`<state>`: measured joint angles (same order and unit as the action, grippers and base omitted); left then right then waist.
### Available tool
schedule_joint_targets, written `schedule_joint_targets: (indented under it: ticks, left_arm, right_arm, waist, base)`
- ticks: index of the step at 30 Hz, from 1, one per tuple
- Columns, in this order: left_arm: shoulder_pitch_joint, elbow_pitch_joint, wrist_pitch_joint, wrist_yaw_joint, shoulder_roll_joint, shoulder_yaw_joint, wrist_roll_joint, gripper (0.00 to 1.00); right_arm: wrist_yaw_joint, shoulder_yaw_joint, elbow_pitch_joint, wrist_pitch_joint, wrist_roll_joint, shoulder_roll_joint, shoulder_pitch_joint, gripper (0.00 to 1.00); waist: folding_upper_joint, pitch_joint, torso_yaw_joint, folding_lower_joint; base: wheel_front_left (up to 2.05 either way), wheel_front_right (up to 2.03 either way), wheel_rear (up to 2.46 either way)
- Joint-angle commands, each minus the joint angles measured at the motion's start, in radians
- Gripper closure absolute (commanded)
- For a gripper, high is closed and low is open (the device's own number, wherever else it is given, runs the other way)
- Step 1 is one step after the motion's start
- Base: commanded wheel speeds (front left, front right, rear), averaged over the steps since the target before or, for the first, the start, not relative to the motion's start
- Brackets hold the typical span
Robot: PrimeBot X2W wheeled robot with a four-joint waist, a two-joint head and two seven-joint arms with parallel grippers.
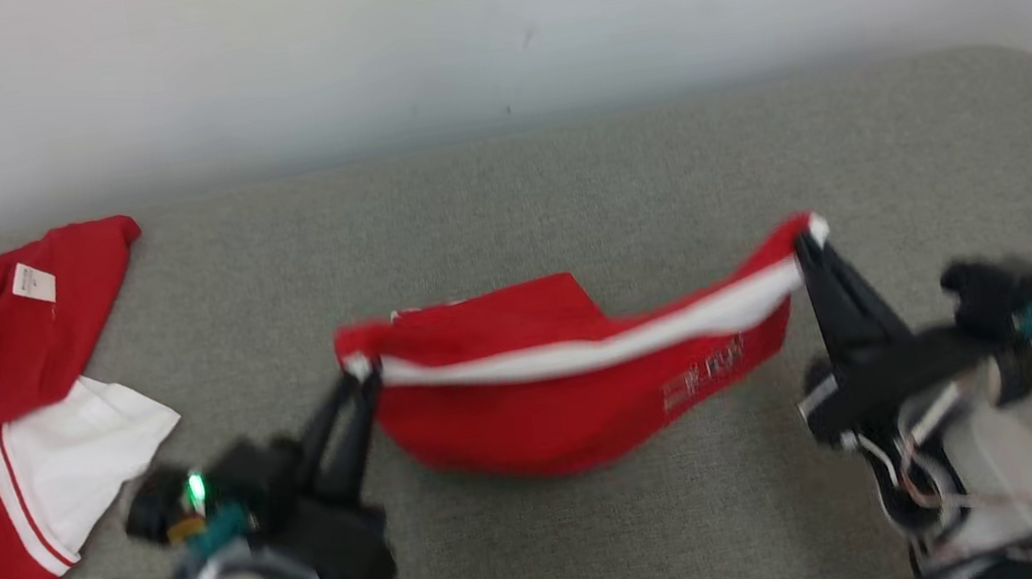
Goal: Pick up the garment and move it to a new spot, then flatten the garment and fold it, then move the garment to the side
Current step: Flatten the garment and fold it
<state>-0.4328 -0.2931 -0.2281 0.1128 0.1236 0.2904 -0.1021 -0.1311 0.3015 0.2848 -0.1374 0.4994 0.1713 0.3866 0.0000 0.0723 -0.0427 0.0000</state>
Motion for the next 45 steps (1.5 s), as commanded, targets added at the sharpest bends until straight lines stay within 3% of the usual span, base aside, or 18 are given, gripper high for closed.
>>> schedule_joint_targets:
  ticks: [1,7,14,17,22,27,34,45]
  left_arm:
    - [-0.067,-0.011,0.014,0.004,0.018,0.001,0.0,1.0]
    - [-0.412,-0.106,0.082,0.014,0.075,0.02,-0.045,1.0]
    - [-0.825,-0.24,0.162,0.016,0.133,0.118,-0.122,1.0]
    - [-0.931,-0.285,0.167,0.016,0.152,0.147,-0.138,1.0]
    - [-1.146,-0.413,0.189,0.016,0.15,0.125,-0.206,1.0]
    - [-1.284,-0.486,0.154,0.011,0.11,0.124,-0.218,1.0]
    - [-1.33,-0.59,0.067,0.004,0.082,0.131,-0.219,1.0]
    - [-1.121,-0.56,-0.026,0.001,0.09,0.11,-0.285,1.0]
  right_arm:
    - [0.0,0.005,0.01,0.017,0.014,-0.012,0.059,1.0]
    - [0.0,0.006,0.135,0.04,0.051,-0.037,0.395,1.0]
    - [0.0,0.015,0.351,0.049,0.099,-0.055,0.831,1.0]
    - [0.0,0.016,0.405,0.041,0.109,-0.058,0.94,1.0]
    - [0.0,-0.023,0.56,0.033,0.153,-0.073,1.152,1.0]
    - [0.0,-0.059,0.689,-0.016,0.167,-0.076,1.305,1.0]
    - [0.0,-0.007,0.753,-0.09,0.175,-0.083,1.35,1.0]
    - [0.0,0.145,0.643,-0.125,0.25,-0.047,1.14,1.0]
  waist:
    - [0.0,0.053,-0.013,0.0]
    - [0.0,0.186,-0.043,0.0]
    - [0.0,0.327,-0.074,0.0]
    - [0.0,0.351,-0.083,0.0]
    - [0.0,0.384,-0.12,0.0]
    - [0.0,0.399,-0.14,0.0]
    - [0.0,0.453,-0.146,0.0]
    - [0.0,0.437,-0.136,0.0]
  base:
    - [0.0,0.0,0.0]
    - [0.0,0.0,0.0]
    - [0.0,0.0,0.0]
    - [0.0,0.0,0.0]
    - [0.0,0.0,0.0]
    - [0.0,0.0,0.0]
    - [0.0,0.0,0.0]
    - [0.0,0.0,0.0]
